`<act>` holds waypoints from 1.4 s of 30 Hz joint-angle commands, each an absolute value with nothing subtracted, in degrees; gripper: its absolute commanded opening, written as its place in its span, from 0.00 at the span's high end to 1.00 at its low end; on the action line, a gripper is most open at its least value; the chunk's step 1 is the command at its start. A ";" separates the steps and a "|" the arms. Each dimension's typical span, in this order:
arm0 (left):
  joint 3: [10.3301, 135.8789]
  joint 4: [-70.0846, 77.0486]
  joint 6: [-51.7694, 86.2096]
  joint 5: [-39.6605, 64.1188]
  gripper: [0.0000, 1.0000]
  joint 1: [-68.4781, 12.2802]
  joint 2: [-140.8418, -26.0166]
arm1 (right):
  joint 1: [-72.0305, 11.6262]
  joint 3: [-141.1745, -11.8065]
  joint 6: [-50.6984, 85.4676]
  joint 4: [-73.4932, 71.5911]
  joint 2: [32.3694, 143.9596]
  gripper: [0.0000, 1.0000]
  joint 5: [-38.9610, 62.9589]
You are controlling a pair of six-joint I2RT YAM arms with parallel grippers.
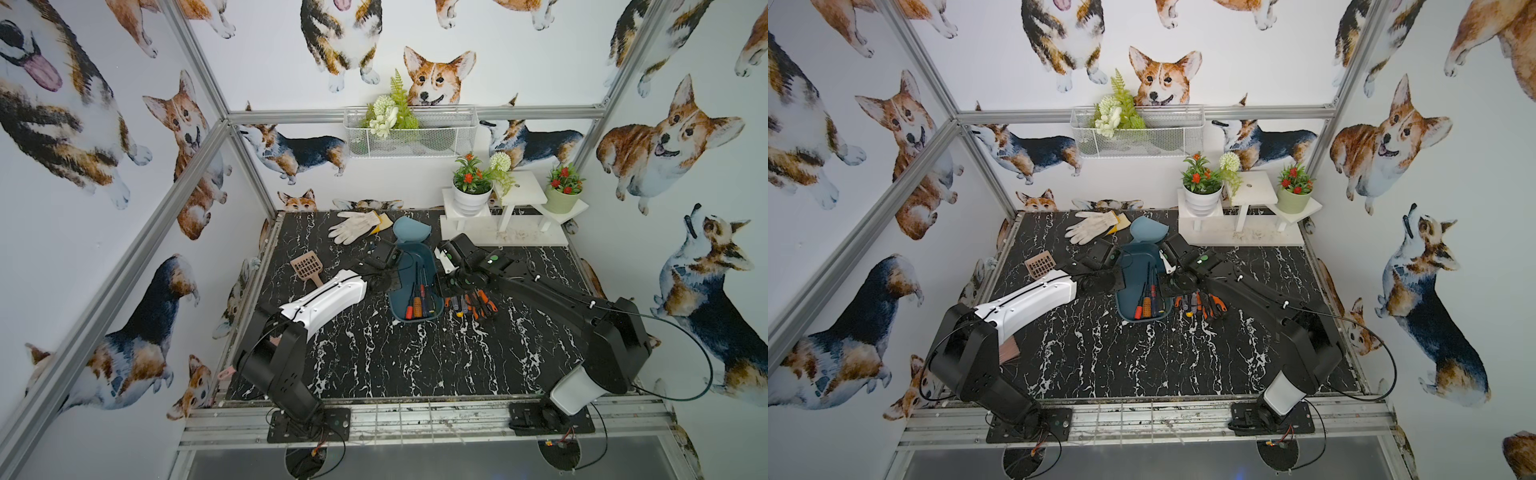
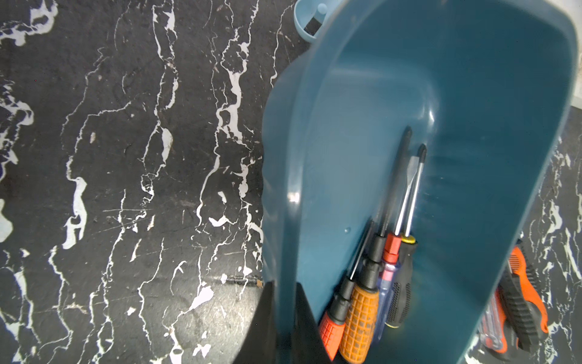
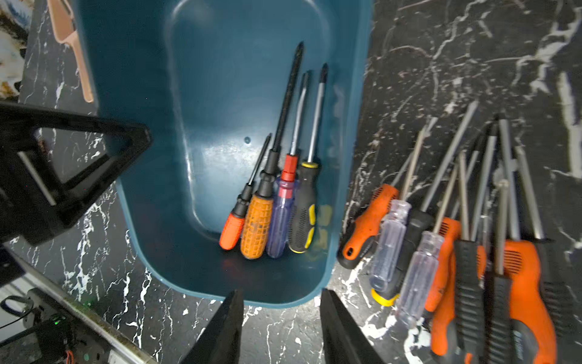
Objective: Take out the screwdriver from the storage box
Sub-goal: Place the screwdriver at the center of the board, then pick up the screwdriver from the storage box.
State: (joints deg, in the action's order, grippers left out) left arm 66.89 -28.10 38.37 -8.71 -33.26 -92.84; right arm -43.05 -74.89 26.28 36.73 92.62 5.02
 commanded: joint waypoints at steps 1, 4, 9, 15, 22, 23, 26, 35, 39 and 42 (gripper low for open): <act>67.08 -26.83 39.11 -8.59 1.00 -33.33 -92.72 | -44.72 -76.45 27.51 35.05 95.21 0.56 6.93; 67.32 -26.88 39.02 -8.64 1.00 -33.32 -92.72 | -45.74 -77.44 27.64 34.70 97.54 0.58 7.84; 67.31 -26.77 39.02 -8.68 1.00 -33.31 -92.72 | -47.28 -78.66 28.04 34.36 101.07 0.60 8.83; 66.89 -26.60 39.03 -8.70 1.00 -33.35 -92.72 | -47.91 -78.66 28.91 33.47 104.52 0.64 9.14; 66.80 -26.41 39.20 -8.43 1.00 -33.31 -92.73 | -47.95 -79.01 29.00 32.98 107.78 0.69 8.90; 66.64 -26.37 39.22 -8.38 1.00 -33.31 -92.66 | -47.90 -79.10 29.07 33.02 108.25 0.71 8.72; 66.37 -26.33 39.29 -8.55 1.00 -33.44 -92.37 | -47.94 -79.67 28.84 33.36 109.39 0.73 8.27; 66.45 -26.43 39.16 -8.60 1.00 -33.41 -92.04 | -47.72 -82.97 27.62 35.92 113.29 0.73 5.92; 66.67 -26.55 39.11 -8.61 1.00 -33.34 -92.02 | -47.50 -83.67 27.59 36.48 114.71 0.69 5.37; 66.86 -26.70 38.94 -8.69 1.00 -33.48 -91.93 | -47.19 -83.63 27.86 36.61 115.33 0.66 5.21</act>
State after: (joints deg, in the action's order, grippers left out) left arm 66.30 -28.21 38.61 -10.55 -33.26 -92.64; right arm -47.51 -83.85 28.32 35.73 113.99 7.38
